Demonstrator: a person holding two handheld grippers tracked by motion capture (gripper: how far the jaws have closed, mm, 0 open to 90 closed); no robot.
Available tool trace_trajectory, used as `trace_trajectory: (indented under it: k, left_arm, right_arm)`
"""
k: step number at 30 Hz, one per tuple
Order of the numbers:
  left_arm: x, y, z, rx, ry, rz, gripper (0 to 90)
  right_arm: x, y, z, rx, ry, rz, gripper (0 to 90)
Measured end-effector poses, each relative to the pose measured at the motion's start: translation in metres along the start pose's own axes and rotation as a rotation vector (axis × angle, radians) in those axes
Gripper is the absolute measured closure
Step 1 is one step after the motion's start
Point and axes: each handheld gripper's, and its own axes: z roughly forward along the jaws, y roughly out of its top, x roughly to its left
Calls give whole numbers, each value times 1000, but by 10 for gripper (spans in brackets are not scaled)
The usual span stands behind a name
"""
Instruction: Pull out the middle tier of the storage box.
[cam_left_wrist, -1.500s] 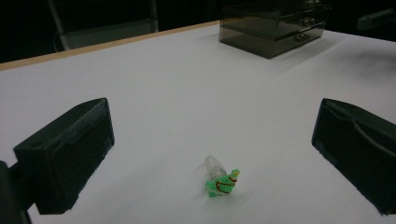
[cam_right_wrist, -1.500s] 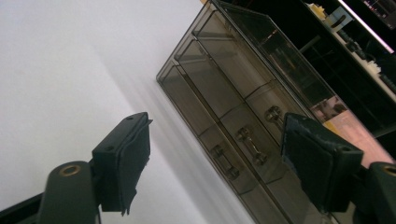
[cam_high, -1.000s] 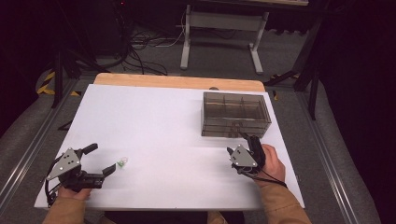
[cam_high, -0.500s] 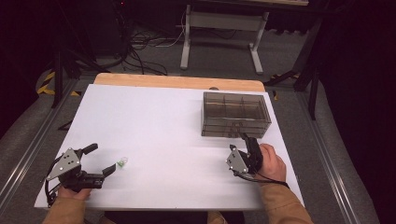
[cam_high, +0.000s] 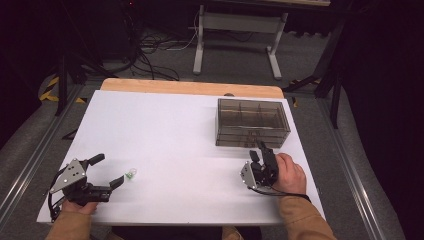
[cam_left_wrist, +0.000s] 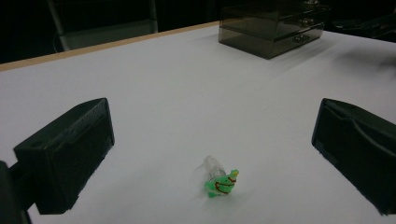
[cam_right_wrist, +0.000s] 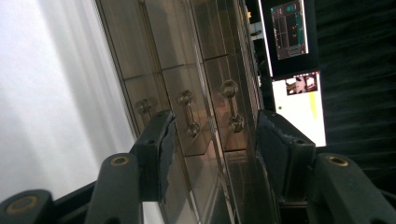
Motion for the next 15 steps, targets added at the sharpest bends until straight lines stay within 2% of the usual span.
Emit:
trace_trajectory:
  k: [9, 13, 15]
  left_arm:
    - [0, 0, 0, -3, 0, -4, 2]
    - [0, 0, 0, -4, -1, -3, 2]
    - [0, 0, 0, -3, 0, 0, 2]
  right_arm:
    - [8, -1, 8, 21, -45, -75, 524]
    - [12, 0, 10, 24, -67, -122, 543]
    - [13, 0, 12, 24, -76, -162, 554]
